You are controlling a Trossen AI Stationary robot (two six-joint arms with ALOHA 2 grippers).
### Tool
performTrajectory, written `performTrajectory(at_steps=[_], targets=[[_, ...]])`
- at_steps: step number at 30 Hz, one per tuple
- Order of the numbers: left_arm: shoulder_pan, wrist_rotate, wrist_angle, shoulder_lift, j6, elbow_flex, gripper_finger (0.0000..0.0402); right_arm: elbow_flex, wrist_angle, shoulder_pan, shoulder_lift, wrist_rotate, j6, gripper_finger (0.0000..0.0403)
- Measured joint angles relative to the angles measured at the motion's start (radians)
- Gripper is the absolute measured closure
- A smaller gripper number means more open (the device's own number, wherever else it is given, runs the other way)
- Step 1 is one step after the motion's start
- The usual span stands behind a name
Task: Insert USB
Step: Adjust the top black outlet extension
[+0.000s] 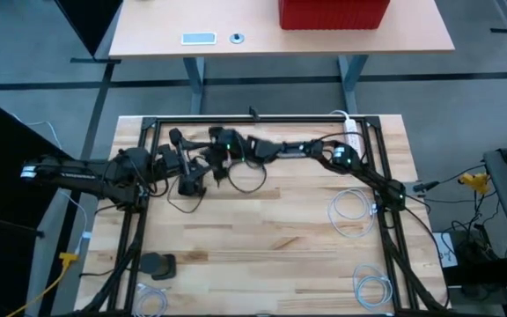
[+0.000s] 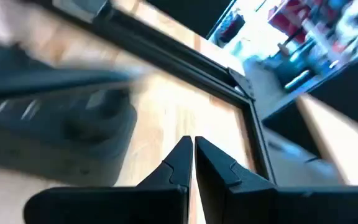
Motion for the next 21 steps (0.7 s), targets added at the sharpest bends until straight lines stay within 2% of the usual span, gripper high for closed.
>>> performTrajectory(at_steps=[3,7,15,21], targets=[[0.0,0.0,-0.003,0.003,0.002,0.0,0.0126,0.041,-0.102,-0.037,-0.005,-0.116,0.108,0.0401],[0.0,0.0,-0.001,0.005,0.009,0.0,0.0126,0.077,-0.335,-0.031,-0.045,-0.125,0.203,0.0401],[0.0,0.0,0.002,0.004,0.009,0.0,0.0126,0.082,-0.958,0.002,-0.136,-0.119,0.288,0.0401],[0.0,0.0,-0.013,0.0,-0.013,0.0,0.0126,0.001,-1.18,-0.018,-0.159,-0.09,0.344,0.0401]])
